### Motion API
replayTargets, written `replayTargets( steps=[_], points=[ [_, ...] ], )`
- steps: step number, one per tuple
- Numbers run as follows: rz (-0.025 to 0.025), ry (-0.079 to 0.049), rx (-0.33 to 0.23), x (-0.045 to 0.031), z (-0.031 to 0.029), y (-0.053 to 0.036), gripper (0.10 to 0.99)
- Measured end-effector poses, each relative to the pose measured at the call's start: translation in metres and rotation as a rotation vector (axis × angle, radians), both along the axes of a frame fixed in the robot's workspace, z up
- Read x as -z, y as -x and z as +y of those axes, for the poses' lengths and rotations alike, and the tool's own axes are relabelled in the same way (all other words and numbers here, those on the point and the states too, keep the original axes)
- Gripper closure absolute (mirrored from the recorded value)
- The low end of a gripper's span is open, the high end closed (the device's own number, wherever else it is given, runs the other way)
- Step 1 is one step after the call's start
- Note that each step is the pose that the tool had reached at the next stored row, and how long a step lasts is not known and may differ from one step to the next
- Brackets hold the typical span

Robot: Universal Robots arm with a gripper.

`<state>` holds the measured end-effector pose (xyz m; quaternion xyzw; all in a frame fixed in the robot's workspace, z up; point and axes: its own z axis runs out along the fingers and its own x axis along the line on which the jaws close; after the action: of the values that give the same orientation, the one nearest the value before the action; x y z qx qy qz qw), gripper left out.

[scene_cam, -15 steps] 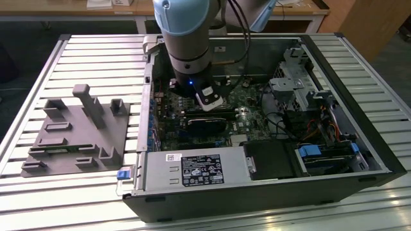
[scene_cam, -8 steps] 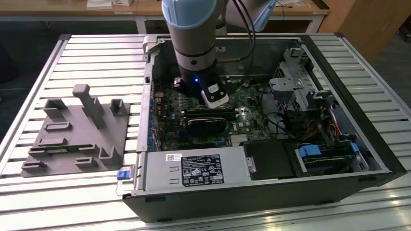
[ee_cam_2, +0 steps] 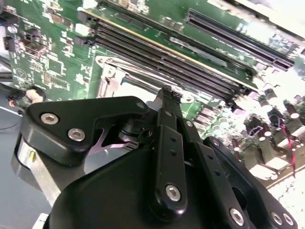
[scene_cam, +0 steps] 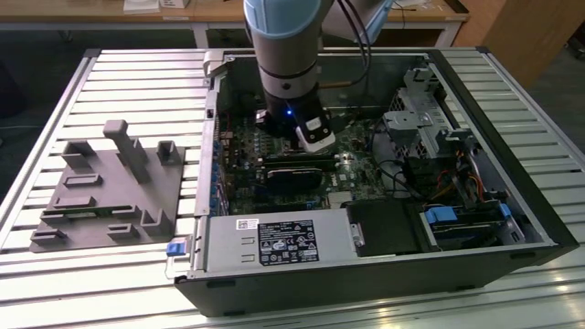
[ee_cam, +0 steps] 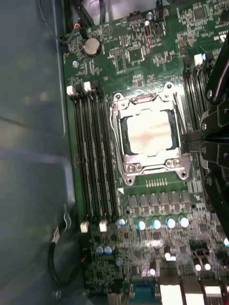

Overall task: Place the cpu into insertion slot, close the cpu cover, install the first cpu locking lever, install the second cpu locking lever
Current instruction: 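Install the second cpu locking lever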

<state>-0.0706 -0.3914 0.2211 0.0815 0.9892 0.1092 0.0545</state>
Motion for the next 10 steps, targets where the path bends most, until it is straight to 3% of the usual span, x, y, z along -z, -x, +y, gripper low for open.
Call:
replayTargets(
  steps=[4,10],
  points=[
    [0.0004,0.016,0.001,-0.0001,0.0035,-0.0053,0.980],
    [0.0063,0.038,0.001,0.0002,0.0155,-0.0104,0.980]
  ],
)
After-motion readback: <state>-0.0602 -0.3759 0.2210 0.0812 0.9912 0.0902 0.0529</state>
